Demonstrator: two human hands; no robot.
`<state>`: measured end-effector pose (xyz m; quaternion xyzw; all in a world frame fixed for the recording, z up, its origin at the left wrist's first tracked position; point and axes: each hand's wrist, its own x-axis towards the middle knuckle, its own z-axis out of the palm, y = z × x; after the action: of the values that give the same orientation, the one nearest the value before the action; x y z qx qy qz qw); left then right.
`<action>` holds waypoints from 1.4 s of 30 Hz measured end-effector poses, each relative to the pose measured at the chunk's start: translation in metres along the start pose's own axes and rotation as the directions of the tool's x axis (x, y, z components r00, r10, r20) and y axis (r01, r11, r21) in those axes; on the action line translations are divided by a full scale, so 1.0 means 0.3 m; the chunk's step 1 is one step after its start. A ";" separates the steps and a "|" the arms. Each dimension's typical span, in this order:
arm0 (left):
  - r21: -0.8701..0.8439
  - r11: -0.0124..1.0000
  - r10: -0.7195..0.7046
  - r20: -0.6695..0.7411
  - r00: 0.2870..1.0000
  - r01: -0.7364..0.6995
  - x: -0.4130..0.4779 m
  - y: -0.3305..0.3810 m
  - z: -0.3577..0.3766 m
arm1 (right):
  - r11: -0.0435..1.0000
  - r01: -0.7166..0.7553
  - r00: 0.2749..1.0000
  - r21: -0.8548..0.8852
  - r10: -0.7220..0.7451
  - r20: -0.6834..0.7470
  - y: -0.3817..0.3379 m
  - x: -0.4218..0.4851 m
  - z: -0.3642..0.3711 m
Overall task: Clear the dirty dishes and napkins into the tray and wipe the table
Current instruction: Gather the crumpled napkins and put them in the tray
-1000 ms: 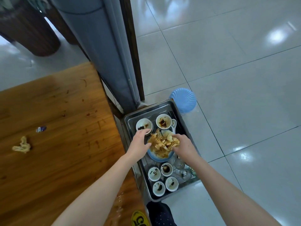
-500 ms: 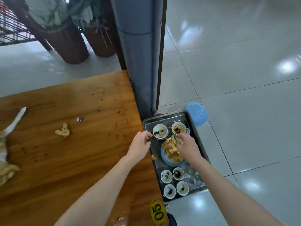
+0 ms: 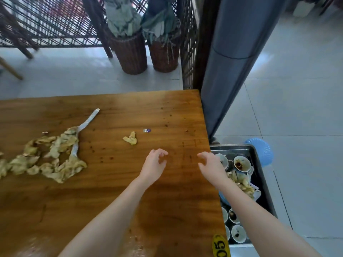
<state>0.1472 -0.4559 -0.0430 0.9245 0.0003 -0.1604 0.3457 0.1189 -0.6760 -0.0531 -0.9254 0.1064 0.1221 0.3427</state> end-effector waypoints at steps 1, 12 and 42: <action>-0.001 1.000 -0.012 -0.017 1.000 0.012 -0.001 -0.029 -0.031 | 1.000 0.017 1.000 -0.021 -0.017 0.003 -0.032 0.013 0.021; -0.021 0.989 -0.150 -0.136 0.979 0.149 0.012 -0.401 -0.329 | 0.986 0.135 0.990 -0.094 -0.131 0.050 -0.326 0.225 0.251; -0.145 0.982 -0.147 -0.163 0.976 0.123 0.083 -0.671 -0.507 | 0.918 0.100 0.993 -0.383 -0.115 -0.016 -0.553 0.494 0.544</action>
<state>0.1936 -0.2082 -0.0713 0.9075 0.1040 -0.1024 0.3940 0.2810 -0.4619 -0.1164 -0.9810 0.0361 0.1039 0.1601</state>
